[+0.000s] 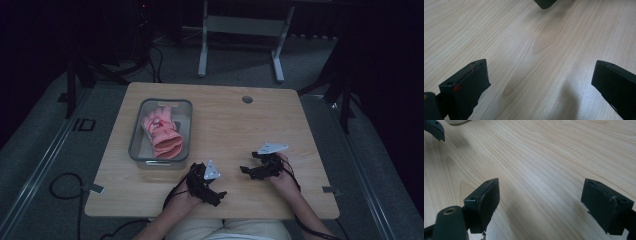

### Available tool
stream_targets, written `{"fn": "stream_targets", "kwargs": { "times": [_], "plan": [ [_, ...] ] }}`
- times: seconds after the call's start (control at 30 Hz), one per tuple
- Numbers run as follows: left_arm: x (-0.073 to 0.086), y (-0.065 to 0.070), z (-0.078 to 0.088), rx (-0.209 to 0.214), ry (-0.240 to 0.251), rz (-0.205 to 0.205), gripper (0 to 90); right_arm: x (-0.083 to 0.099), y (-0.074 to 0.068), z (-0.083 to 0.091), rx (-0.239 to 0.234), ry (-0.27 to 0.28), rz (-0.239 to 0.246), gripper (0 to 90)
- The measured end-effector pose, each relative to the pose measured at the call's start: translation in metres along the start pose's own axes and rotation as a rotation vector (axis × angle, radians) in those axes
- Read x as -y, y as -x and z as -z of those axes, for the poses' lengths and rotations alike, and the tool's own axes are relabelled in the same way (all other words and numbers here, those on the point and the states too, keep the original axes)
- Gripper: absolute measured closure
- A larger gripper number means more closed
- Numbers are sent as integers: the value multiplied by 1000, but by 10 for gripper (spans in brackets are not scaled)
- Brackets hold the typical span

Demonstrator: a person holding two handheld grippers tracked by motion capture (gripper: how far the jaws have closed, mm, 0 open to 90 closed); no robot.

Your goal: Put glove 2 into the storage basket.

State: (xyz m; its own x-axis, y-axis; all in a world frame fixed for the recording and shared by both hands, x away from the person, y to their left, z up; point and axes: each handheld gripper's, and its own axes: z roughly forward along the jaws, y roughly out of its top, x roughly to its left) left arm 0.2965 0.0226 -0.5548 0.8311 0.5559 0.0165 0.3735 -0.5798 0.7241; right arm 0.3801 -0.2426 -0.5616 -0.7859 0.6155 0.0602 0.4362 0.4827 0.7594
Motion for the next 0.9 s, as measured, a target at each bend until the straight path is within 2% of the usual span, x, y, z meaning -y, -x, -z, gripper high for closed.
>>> {"fn": "stream_targets", "kwargs": {
  "times": [0.13,0.23,0.37,0.57,0.73,0.9],
  "plan": [
    [2,2,-1,-12,-5,-18,7,3,2,3,7,12,-4,151],
    [3,2,0,-4,3,-6,7,5,3,5,20,19,1,150],
    [5,2,1,6,9,-14,7,7,5,9,32,23,-1,151],
    [8,4,1,-9,28,-24,7,10,8,13,31,28,-11,152],
    [9,1,3,-7,55,0,7,10,8,13,33,27,-3,152],
    [10,-1,3,-10,49,3,7,10,9,13,37,24,-3,153]
  ]
}}
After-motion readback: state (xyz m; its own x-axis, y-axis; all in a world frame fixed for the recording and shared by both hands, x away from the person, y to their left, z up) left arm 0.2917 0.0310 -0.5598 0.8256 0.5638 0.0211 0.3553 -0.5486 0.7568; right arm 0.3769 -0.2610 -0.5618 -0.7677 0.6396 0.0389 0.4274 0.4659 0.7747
